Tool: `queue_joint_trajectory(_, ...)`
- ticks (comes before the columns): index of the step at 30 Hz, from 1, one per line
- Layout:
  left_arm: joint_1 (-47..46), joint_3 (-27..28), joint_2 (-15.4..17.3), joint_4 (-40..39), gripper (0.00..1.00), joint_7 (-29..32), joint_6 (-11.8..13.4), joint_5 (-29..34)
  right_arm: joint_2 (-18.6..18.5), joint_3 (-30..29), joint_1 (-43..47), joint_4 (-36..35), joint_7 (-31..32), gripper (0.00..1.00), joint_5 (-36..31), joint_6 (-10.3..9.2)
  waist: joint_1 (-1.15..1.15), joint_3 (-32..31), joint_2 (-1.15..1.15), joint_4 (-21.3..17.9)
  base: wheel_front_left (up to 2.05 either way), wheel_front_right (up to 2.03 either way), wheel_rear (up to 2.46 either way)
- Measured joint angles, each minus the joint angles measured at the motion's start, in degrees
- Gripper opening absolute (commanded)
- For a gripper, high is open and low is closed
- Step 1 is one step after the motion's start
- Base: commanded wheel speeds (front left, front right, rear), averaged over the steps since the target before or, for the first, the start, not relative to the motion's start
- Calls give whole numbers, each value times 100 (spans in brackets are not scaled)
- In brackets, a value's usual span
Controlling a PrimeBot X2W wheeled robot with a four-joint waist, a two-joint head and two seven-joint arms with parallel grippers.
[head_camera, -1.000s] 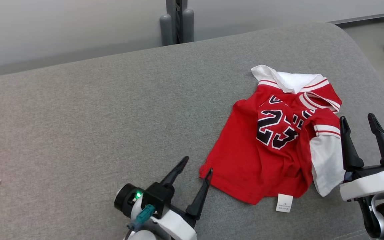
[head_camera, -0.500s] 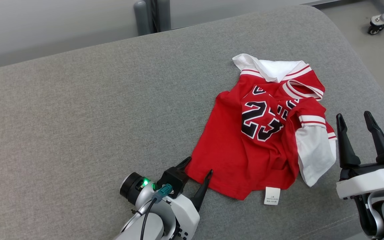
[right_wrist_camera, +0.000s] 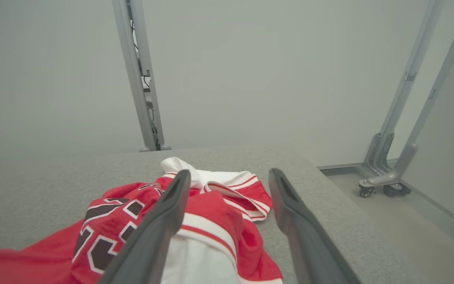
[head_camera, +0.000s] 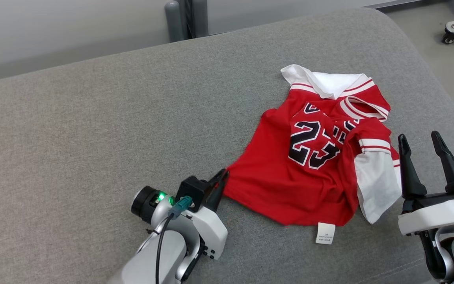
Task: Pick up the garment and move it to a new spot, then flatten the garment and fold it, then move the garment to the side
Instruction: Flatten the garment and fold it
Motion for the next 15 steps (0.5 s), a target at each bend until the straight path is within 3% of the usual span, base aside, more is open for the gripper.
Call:
queue_joint_trajectory(8,-350,377,359,-113,0,-121,110,-44,29,-2,5,2,0,100,-99,0,0,-65,0,67,0,0,0)
queue_joint_trajectory(15,-1447,616,1213,-220,0,47,112,247,67,24,-69,-67,0,100,-123,0,0,83,0,19,0,0,0)
